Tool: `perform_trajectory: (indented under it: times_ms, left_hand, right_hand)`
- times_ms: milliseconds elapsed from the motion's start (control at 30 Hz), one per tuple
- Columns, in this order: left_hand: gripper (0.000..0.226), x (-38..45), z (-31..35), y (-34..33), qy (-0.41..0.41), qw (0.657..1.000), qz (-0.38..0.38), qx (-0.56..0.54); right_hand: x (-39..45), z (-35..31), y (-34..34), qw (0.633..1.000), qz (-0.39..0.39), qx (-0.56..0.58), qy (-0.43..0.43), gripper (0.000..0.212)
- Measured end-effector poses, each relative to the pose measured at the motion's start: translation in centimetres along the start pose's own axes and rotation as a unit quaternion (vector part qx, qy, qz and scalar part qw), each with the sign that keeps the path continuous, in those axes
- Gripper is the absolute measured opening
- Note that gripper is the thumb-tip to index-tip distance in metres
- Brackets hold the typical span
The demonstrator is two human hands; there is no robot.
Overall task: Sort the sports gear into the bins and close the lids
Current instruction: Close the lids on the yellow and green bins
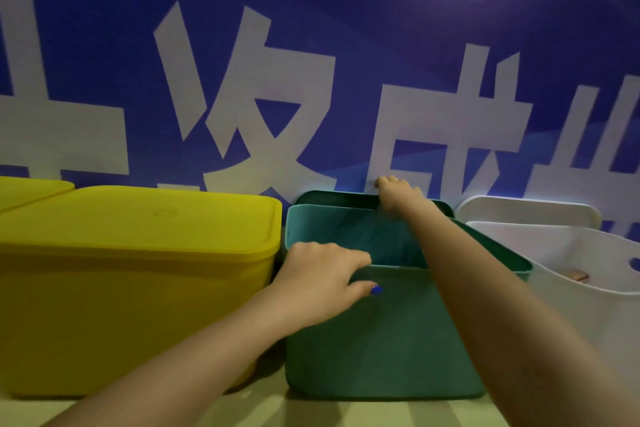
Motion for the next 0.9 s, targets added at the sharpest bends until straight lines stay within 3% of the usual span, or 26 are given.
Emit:
perform_trajectory:
  times_ms: [133,500,733,900]
  left_hand:
    - [0.029,0.1,-0.1,0.1,0.002,1.0,0.01,0.01]
    - [0.029,0.2,0.1,0.0,0.007,1.0,-0.025,0.003]
    - [0.023,-0.4,0.6,0.4,-0.004,0.999,-0.036,-0.018]
    - [0.025,-1.7,1.2,1.0,-0.002,0.997,-0.026,-0.07]
  right_hand:
    - [-0.1,-0.5,-0.1,0.996,0.047,-0.08,0.019,0.042]
    - [0.0,-1.2,2.9,0.993,0.099,-0.066,0.029,0.021]
    - [-1.9,-1.5,8.3,0.966,0.232,-0.102,0.045,0.023]
    - [-5.2,0.3,14.5,0.95,0.311,-0.011,0.02,0.027]
Point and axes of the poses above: each hand's wrist, its own x-axis towards the middle knuckle, its own y-axis out of the back of the hand, z = x × y, the point moved 9 cm from there along x, towards the middle knuckle, and after that the axes turned 6 degrees about -x, right-handed, at the moved point
